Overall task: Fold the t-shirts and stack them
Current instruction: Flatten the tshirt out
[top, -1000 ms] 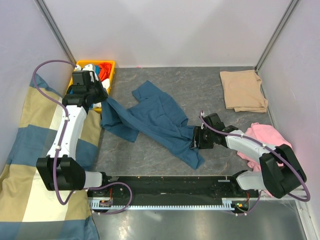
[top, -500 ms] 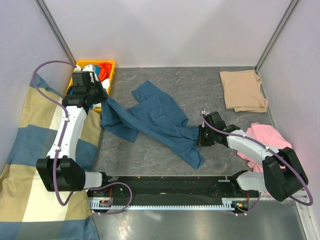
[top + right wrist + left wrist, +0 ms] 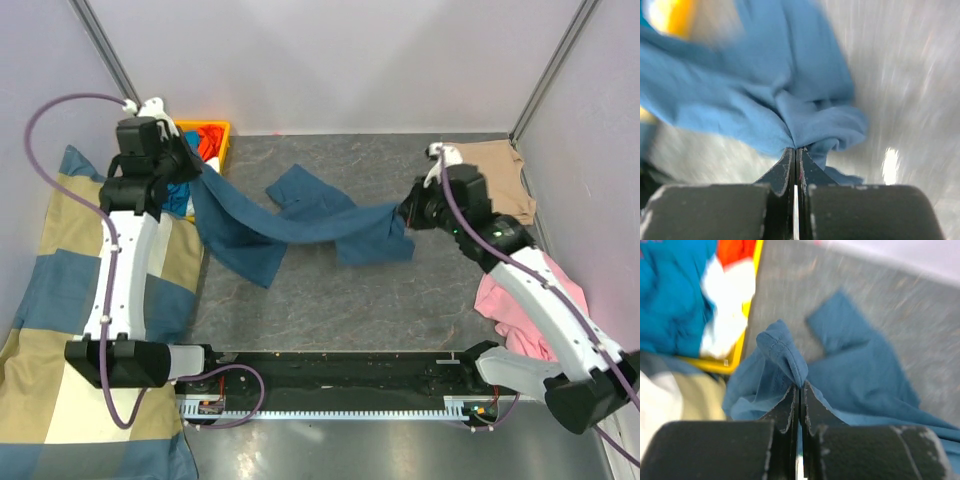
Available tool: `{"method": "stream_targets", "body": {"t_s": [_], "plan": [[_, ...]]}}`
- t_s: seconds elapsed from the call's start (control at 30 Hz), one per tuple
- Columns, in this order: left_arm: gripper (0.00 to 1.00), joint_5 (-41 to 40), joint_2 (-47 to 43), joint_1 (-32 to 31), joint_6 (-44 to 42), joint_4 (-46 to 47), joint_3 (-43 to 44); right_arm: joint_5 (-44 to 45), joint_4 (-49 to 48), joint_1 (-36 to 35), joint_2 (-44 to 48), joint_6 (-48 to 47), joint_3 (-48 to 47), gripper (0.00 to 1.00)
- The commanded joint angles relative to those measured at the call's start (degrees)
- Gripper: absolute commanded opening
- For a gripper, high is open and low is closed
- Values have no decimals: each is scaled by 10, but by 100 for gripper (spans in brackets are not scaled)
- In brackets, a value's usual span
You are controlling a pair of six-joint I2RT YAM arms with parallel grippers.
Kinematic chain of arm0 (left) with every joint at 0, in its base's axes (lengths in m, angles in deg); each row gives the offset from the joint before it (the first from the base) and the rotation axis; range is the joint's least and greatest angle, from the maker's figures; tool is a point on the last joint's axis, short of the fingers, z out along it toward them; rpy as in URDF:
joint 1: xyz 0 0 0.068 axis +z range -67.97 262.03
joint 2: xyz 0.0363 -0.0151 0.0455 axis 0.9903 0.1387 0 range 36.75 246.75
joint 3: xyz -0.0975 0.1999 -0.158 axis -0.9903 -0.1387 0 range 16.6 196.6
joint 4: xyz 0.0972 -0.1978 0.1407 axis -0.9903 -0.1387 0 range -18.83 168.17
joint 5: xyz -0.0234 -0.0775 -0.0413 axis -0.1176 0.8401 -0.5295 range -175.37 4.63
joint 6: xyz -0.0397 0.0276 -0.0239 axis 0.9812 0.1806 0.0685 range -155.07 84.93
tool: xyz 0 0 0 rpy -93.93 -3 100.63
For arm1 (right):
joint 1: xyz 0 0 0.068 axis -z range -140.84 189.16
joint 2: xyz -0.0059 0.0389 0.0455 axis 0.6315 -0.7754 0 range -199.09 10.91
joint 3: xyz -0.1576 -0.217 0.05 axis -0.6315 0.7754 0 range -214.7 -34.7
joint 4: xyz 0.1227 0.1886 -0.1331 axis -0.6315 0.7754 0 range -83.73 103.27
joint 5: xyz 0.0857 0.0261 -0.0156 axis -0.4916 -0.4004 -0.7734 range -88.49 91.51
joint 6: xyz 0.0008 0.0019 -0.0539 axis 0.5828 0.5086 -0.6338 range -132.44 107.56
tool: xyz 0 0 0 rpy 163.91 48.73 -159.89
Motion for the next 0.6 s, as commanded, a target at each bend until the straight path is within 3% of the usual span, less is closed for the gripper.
{"method": "stream_targets", "body": {"t_s": [0.0,0.13,0.37,0.47,0.57], "plan": [[2,-26,-56,3,-17,-14,98,74,70,-1,15,-41,-140,0],[2,-6,-81,3,-15,-38,105,-1,111,0,3,-59,-169,0],[2,29,-177,3,-20,-101,69,-92,181,0,75,-51,-159,0],[2,20,-211,3,-19,-107,34,-82,201,-1,110,-32,-143,0],[2,5,-184,3,-11,-74,-4,-31,179,-1,107,-12,-77,1]]}}
